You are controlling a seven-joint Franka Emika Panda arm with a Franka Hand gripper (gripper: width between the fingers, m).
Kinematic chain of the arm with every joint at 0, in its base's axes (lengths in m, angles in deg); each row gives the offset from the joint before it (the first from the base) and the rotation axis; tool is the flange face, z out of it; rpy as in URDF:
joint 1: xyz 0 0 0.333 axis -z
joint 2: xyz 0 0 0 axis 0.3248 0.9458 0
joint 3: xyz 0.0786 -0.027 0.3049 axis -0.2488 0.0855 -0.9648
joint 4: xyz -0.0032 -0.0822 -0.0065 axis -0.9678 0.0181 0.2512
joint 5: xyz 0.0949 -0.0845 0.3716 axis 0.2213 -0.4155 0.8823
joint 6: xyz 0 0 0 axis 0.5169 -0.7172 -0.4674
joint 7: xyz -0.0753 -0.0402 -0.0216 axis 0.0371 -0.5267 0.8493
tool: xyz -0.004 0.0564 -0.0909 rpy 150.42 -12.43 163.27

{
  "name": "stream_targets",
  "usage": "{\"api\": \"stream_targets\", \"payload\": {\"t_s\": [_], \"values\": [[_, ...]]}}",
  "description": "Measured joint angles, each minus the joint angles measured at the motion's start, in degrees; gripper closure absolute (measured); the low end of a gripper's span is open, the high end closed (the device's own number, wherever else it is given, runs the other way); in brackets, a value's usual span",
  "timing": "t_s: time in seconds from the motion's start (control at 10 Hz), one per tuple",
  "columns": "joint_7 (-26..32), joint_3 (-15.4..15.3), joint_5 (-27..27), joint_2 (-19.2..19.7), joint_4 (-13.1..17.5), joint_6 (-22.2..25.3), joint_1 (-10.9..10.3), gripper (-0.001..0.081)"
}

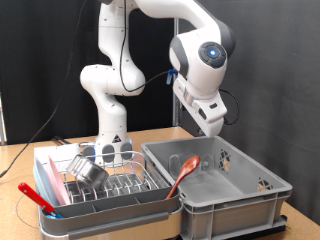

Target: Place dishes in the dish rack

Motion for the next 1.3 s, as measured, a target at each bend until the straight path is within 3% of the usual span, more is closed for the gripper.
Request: {"api": "stream_targets", "payload": {"t_s": [0.2,0.4,0.7,1.0,1.3], "values": [[-1.4,0.0,1.1,-0.2,-0.3,-1.3,0.0,0.0003],[-7.7,-1.2,3.3,0.1,-1.9,-7.0,-0.3,0.0003],[-13.0,-3.4,1.7,1.7,-3.2,-9.8,-1.0,0.0003],[-16.0,-4.8,-4.6,7.6,-3.3,-12.2,-2.1,0.0003],[-16.1,-4.8,-6.1,13.9,-3.4,-16.1,-3.9,0.0003]]}}
